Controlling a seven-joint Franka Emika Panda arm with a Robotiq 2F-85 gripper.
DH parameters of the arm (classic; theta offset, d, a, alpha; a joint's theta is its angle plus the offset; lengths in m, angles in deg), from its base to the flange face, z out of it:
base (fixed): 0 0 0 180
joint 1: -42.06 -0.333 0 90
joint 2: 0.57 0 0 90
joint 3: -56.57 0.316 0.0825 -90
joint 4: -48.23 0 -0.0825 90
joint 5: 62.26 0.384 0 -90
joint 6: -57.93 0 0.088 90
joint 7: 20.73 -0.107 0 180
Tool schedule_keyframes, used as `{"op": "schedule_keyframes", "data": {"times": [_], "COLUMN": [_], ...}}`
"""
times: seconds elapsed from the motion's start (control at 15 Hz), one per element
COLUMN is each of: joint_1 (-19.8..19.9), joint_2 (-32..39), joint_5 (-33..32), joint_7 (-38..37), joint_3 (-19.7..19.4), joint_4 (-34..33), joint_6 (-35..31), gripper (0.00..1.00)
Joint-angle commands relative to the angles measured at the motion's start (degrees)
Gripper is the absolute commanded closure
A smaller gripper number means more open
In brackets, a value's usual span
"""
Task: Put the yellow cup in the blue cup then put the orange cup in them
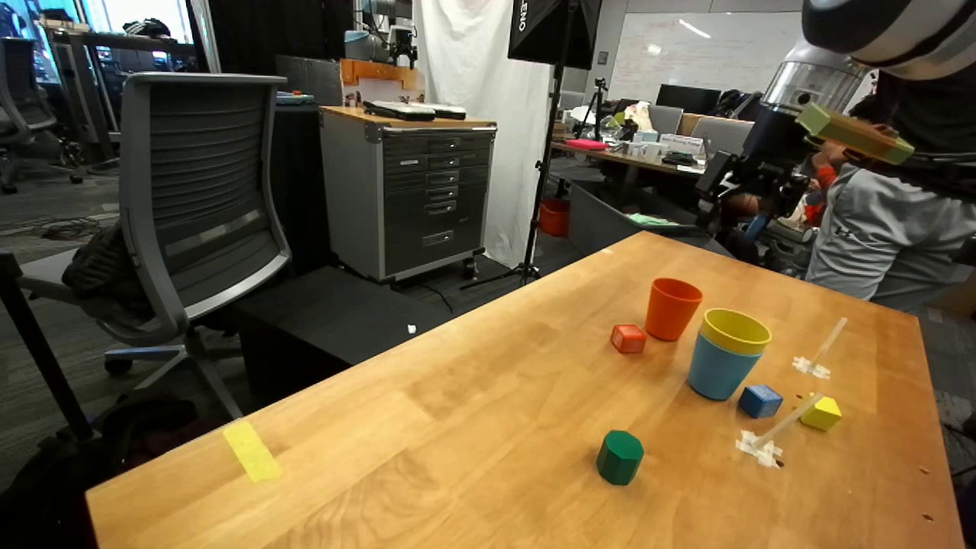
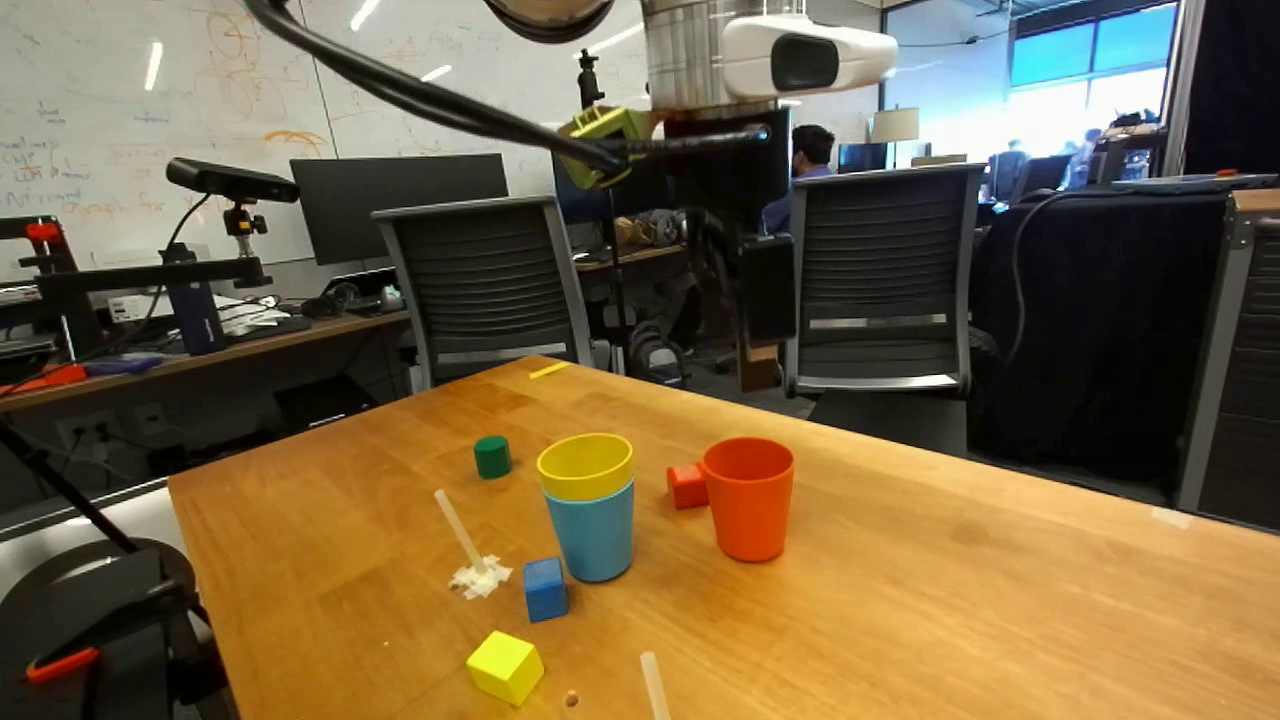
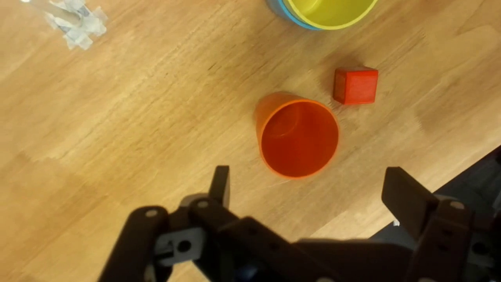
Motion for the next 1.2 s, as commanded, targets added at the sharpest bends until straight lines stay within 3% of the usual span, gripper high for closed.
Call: {"op": "schedule_keyframes", "data": {"times": [0.0,1.13], "joint_1": [0.7,0.0], "joint_2": [3.6,15.8], "joint_5": [1.1,-0.9], "joint_7": [-1.6,-6.0], "joint_3": [-0.2,0.1], "joint_4": [-3.4,-10.0], "joint_6": [0.6,1.1], "gripper": [0.0,0.0]}}
